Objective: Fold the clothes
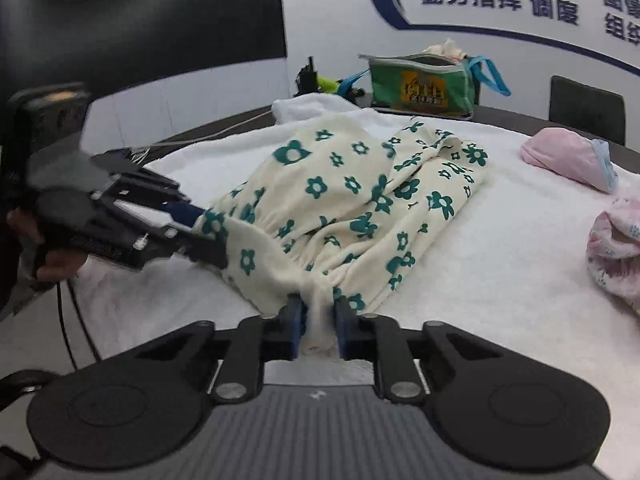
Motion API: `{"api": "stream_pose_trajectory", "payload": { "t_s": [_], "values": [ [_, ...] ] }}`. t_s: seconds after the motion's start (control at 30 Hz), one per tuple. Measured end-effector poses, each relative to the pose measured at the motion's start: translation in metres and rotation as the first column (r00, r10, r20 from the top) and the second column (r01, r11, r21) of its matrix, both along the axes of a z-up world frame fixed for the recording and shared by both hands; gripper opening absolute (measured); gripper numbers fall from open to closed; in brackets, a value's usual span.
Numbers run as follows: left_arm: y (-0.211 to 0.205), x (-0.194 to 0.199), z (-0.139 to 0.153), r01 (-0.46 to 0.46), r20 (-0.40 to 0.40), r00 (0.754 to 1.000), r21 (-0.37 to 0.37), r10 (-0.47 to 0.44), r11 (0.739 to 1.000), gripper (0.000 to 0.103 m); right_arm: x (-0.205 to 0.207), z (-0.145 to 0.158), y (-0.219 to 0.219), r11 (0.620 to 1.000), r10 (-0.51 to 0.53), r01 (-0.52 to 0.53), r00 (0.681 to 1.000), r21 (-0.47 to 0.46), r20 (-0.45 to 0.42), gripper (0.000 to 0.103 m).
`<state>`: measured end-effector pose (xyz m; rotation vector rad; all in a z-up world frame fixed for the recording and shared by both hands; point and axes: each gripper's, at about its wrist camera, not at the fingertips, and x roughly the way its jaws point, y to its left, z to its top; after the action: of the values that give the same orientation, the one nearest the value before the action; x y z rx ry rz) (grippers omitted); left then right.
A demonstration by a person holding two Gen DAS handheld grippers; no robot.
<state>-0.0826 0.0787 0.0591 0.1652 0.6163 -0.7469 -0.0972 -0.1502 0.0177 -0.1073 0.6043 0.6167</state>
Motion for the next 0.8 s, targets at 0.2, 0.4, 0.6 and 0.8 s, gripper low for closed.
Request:
{"api": "stream_pose_trajectory", "payload": {
  "t_s": [0.2, 0.4, 0.6, 0.8],
  "values": [
    [-0.01, -0.034, 0.01, 0.1, -0.057, 0.993, -0.082, -0.104, 0.992, 0.012, -0.036, 0.033, -0.036, 1.0, 0.016, -0.016, 1.0, 0.0, -0.008, 0.007],
    [-0.008, -0.046, -0.011, 0.116, -0.035, 0.992, -0.075, -0.119, 0.99, 0.025, -0.051, 0.021, -0.045, 1.0, -0.002, -0.001, 0.997, -0.027, -0.083, 0.012],
    [0.001, -0.035, -0.003, -0.027, -0.081, 0.997, -0.15, 0.015, 0.988, 0.033, -0.052, 0.054, -0.066, 0.98, -0.051, 0.031, 0.994, 0.196, 0.095, 0.052],
    [-0.013, -0.015, -0.018, -0.217, -0.145, 0.97, -0.153, 0.196, 0.964, 0.03, -0.005, 0.039, -0.017, 0.981, -0.051, 0.039, 0.997, 0.191, 0.059, 0.025]
  ]
}}
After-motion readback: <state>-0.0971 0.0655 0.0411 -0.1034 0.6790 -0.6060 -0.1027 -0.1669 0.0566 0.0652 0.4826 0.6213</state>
